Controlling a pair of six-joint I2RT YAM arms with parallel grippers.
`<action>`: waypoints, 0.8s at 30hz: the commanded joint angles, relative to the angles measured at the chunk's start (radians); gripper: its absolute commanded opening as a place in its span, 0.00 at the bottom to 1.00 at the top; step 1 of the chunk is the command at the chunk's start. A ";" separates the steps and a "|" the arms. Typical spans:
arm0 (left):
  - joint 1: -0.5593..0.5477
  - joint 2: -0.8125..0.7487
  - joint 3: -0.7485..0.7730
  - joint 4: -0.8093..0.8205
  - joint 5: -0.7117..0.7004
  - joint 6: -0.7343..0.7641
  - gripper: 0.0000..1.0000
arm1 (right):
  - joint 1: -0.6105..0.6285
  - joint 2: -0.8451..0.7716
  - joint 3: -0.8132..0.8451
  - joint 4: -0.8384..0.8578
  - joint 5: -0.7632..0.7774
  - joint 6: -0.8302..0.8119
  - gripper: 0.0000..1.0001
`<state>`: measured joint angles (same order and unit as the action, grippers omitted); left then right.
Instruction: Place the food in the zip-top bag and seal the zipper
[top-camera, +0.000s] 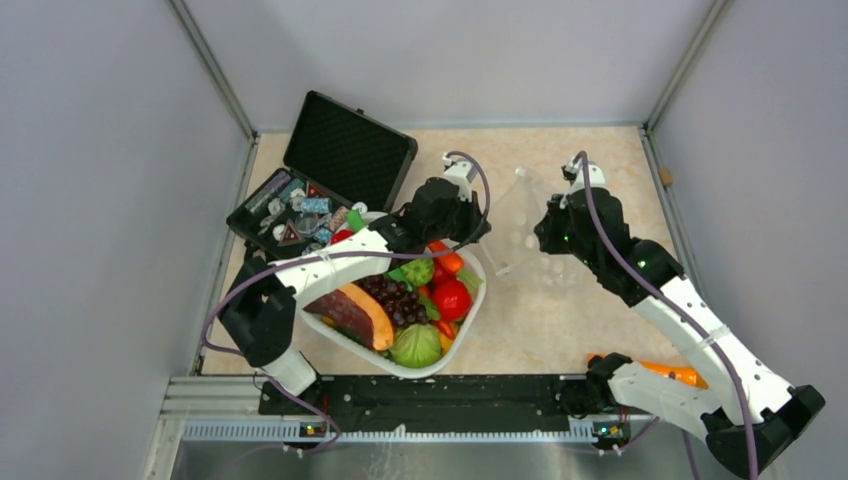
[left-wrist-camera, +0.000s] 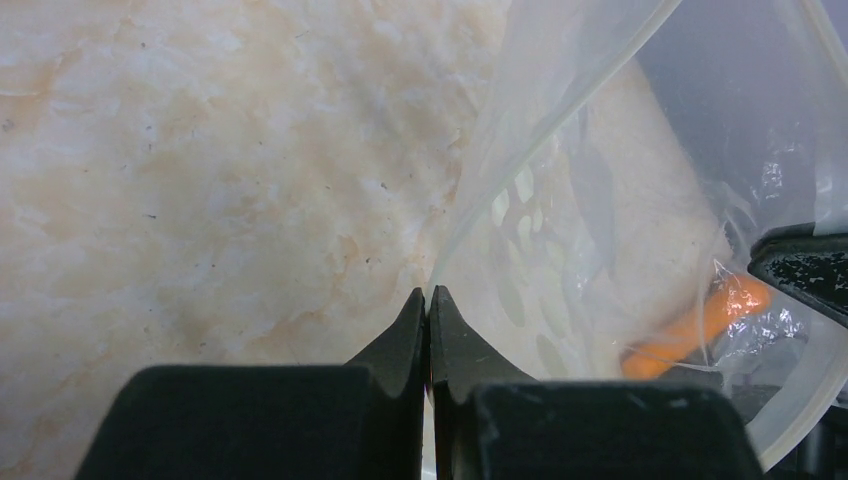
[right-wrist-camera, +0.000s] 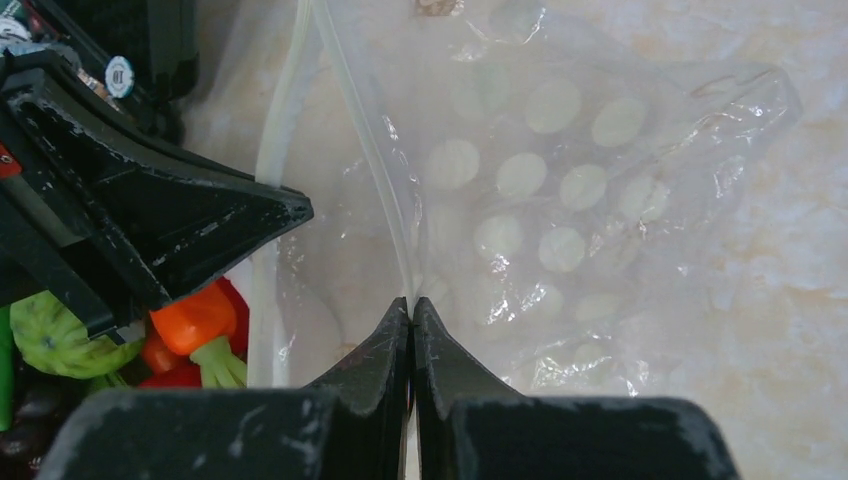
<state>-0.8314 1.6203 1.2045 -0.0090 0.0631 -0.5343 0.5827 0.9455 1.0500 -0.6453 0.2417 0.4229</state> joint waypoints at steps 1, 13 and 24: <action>-0.001 0.005 0.033 0.017 0.020 -0.012 0.00 | 0.011 -0.005 0.051 -0.082 0.054 0.027 0.00; 0.000 -0.047 -0.003 0.138 0.286 0.065 0.73 | 0.010 0.068 -0.062 0.014 0.154 0.068 0.00; 0.050 -0.255 -0.122 0.099 0.188 0.108 0.99 | 0.009 0.011 -0.168 0.183 0.086 0.122 0.00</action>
<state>-0.8032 1.4525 1.1091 0.0605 0.2806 -0.4526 0.5846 1.0039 0.9054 -0.5713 0.3508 0.5171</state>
